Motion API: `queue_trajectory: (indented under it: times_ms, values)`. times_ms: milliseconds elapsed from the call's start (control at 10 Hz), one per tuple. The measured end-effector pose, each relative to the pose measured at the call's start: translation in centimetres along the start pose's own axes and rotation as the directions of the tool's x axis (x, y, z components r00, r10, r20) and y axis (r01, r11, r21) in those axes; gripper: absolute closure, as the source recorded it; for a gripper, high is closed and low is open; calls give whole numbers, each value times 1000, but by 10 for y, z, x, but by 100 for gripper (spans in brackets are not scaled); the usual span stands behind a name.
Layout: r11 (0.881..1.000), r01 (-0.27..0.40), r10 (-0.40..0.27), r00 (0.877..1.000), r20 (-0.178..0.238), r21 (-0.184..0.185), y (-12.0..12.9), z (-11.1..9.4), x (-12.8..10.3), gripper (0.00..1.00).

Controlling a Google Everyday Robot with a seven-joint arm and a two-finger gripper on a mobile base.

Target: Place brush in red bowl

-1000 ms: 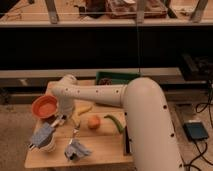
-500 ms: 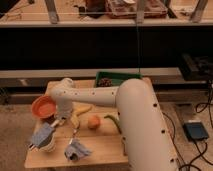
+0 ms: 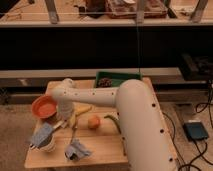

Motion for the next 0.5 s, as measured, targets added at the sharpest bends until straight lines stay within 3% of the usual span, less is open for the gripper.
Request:
queue_trajectory:
  times_ms: [300,500]
  values:
    - [1000,-5,5,1000,-1,5,2,-4,1,97]
    - [1000,-18,18,1000,1,-5,4,-8,1,100]
